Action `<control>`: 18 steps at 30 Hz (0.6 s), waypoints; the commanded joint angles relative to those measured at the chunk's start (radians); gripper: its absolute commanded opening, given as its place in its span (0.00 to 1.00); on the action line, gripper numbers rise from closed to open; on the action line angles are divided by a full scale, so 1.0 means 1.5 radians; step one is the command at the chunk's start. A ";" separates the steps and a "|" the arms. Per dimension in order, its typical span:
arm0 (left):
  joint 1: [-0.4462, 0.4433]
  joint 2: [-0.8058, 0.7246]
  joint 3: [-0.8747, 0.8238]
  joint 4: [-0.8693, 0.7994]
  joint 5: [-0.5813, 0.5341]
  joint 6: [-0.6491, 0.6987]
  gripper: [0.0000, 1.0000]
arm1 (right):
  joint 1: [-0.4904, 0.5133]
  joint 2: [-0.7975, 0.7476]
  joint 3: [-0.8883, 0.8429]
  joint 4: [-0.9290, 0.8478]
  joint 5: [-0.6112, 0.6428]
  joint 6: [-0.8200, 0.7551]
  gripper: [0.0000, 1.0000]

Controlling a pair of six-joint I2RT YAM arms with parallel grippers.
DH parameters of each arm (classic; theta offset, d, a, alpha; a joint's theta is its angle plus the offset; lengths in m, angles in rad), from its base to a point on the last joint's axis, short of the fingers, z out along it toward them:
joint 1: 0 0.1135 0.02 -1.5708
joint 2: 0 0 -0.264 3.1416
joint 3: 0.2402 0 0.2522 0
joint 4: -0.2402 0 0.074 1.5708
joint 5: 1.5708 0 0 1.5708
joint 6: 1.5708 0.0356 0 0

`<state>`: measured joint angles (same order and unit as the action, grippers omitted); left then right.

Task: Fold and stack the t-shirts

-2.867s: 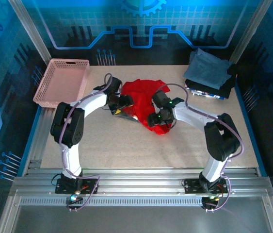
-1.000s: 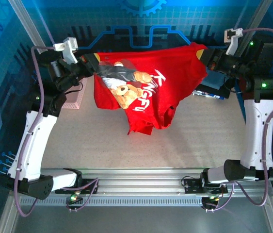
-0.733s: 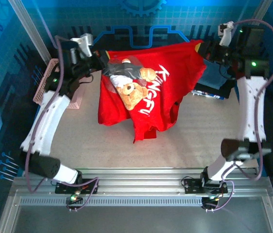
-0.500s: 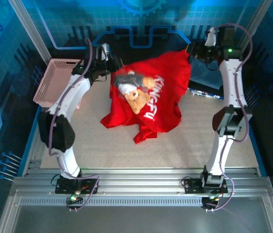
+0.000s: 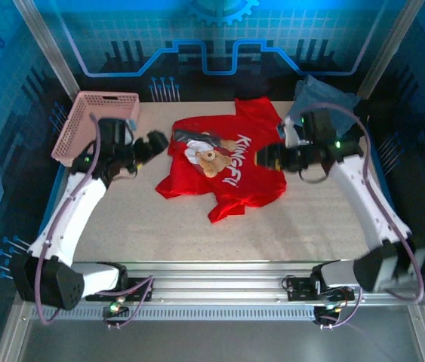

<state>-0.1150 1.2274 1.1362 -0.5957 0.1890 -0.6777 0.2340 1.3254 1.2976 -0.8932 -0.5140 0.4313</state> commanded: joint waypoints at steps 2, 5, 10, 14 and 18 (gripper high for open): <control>0.017 0.031 -0.142 0.017 0.050 -0.079 0.89 | 0.021 0.032 -0.165 0.059 -0.056 0.070 0.54; 0.017 0.072 -0.165 0.085 0.077 -0.090 0.84 | 0.024 0.092 -0.209 0.115 -0.085 0.093 0.46; 0.017 0.146 -0.163 0.141 0.081 -0.083 0.78 | 0.055 0.181 -0.196 0.137 -0.083 0.097 0.45; 0.017 0.185 -0.166 0.180 0.081 -0.094 0.76 | 0.075 0.220 -0.194 0.144 -0.073 0.105 0.45; 0.016 0.221 -0.168 0.198 0.078 -0.098 0.71 | 0.090 0.256 -0.192 0.163 -0.060 0.114 0.45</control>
<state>-0.0971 1.5322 0.8776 -0.3416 0.2863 -0.8078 0.3477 1.6733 0.9897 -0.6765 -0.6025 0.5774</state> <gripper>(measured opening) 0.714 0.454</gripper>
